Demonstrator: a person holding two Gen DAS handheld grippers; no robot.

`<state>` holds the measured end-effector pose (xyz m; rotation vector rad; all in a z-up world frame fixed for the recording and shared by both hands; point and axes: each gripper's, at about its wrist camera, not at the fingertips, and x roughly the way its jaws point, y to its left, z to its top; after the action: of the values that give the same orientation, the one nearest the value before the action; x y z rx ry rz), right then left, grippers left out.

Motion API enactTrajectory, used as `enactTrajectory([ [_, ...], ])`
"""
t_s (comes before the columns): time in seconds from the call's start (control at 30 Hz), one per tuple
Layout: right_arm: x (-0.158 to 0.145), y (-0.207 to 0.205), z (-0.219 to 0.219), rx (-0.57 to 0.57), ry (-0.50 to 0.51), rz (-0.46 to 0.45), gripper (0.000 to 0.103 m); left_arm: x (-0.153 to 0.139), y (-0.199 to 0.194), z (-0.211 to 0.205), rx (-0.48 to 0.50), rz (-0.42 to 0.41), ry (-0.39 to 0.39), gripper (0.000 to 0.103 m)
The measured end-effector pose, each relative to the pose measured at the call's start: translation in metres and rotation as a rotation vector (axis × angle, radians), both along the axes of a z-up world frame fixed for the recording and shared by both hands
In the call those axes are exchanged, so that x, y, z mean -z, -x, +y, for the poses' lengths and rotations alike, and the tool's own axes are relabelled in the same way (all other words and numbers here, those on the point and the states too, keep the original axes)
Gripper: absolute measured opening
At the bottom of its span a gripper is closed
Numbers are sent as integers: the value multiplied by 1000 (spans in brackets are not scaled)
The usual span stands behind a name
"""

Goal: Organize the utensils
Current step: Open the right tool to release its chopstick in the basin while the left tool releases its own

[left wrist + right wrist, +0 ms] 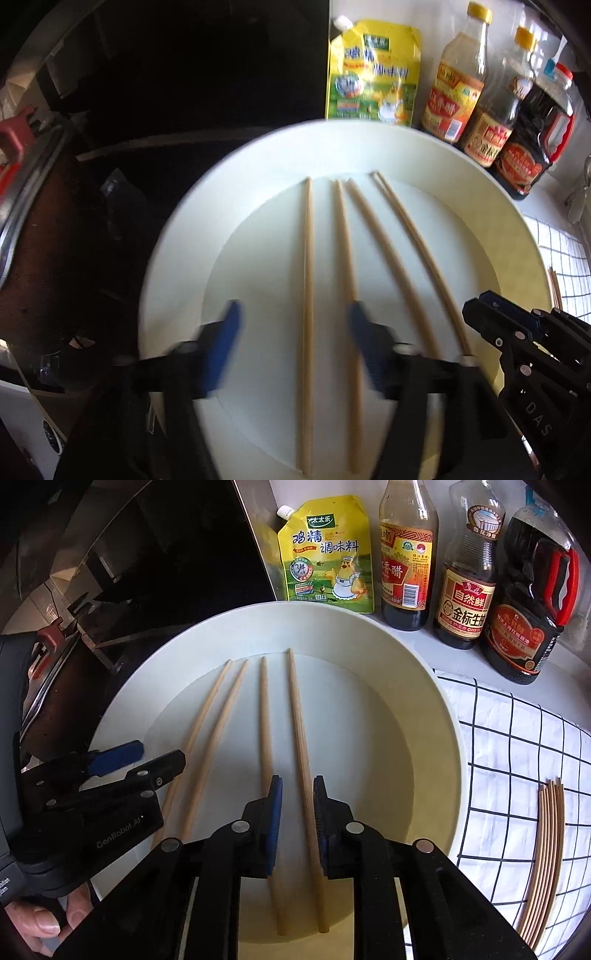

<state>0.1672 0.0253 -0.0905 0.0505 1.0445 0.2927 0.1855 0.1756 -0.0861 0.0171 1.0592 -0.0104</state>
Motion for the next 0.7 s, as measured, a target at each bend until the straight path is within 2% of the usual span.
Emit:
enactTrajectory([
  [0.07,-3,3,-3,-2,-3,-12,17,-7,5,1,0,-38,1,76],
  [0.4,-15,22,-10,4,-4,-40,18,-20,24,-1,4,-51,2,77],
  [0.47,-18,26,-10,1,-1,-50,20,-23,26,-2,4,-53,4,77],
  [0.53,-21,30,-10,1,5,-63,30,-25,30,-2,2,-53,3,77],
  [0.7,-27,41,-12,-8,4,-79,30,-29,43,0,-10,-40,26,79],
])
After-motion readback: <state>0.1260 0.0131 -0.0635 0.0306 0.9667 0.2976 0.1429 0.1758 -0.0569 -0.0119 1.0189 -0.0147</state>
